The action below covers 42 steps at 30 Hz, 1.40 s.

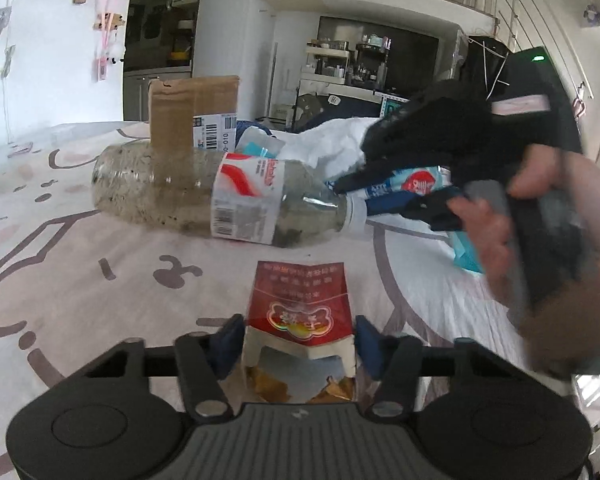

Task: Collect trash
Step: 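Grasp the red-and-gold snack box with the left gripper while the right grasps the clear bottle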

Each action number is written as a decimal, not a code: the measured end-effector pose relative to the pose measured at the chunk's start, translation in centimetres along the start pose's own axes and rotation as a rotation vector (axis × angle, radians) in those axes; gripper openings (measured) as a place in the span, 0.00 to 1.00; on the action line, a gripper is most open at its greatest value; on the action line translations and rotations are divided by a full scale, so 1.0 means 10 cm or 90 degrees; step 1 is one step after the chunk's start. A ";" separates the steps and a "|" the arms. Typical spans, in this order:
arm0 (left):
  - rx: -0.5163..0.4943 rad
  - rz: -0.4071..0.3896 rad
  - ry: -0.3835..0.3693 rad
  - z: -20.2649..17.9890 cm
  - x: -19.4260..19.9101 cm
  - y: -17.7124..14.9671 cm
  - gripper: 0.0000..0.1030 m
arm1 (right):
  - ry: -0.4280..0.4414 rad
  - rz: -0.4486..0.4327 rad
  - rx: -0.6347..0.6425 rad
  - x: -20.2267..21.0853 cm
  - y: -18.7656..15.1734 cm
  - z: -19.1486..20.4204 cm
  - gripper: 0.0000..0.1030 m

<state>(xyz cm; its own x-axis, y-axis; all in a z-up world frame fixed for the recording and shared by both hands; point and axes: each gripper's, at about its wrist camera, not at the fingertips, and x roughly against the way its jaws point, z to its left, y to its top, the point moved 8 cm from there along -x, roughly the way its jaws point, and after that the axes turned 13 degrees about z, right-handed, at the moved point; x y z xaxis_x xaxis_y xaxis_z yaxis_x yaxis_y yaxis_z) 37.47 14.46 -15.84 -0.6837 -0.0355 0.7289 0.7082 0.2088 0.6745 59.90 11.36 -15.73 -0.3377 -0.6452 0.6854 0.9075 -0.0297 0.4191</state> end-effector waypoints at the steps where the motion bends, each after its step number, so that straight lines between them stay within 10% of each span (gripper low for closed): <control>1: 0.002 0.001 -0.001 0.01 0.01 0.00 0.51 | 0.002 0.012 0.008 0.06 -0.04 0.01 0.25; 18: 0.102 -0.023 0.095 1.03 0.62 -0.21 0.51 | 0.048 0.156 0.313 0.45 -0.89 0.86 0.24; 25: 0.130 -0.041 0.105 1.34 0.70 -0.14 0.51 | -0.041 0.053 0.474 0.30 -0.68 1.22 0.77; 42: 0.163 -0.045 0.094 1.51 0.75 -0.16 0.50 | -0.047 0.096 0.465 -0.37 -0.76 1.19 0.65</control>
<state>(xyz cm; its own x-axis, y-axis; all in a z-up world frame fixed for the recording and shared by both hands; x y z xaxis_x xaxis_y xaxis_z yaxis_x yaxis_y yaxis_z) 28.60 28.64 -13.24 -0.6831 -0.1964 0.7034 0.5800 0.4394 0.6860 51.23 23.07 -14.33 -0.2626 -0.5486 0.7938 0.5567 0.5858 0.5890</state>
